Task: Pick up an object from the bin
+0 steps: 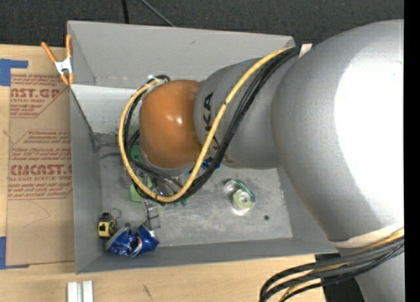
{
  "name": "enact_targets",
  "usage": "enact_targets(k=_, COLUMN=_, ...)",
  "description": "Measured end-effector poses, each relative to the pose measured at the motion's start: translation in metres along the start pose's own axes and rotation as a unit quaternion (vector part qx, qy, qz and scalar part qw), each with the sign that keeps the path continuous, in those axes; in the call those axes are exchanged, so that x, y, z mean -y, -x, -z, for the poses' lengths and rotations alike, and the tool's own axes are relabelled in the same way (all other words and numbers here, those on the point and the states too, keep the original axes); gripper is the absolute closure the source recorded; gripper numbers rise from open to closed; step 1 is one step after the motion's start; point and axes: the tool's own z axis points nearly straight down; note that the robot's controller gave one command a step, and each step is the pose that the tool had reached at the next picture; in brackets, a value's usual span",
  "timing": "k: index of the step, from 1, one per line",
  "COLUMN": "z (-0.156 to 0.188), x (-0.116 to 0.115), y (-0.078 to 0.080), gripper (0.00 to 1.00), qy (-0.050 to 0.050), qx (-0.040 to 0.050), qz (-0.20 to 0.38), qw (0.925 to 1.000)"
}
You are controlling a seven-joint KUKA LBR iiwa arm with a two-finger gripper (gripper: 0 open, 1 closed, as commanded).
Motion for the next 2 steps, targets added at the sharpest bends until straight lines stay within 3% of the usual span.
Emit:
enact_targets(k=1, z=-0.010, x=-0.022, y=-0.025, gripper=0.00, qy=-0.002, qx=0.0052, qz=0.129, qw=0.9916)
enact_targets(k=2, z=-0.040, x=-0.029, y=-0.012, gripper=0.00, qy=-0.005, qx=0.0029, qz=0.238, qw=0.9713)
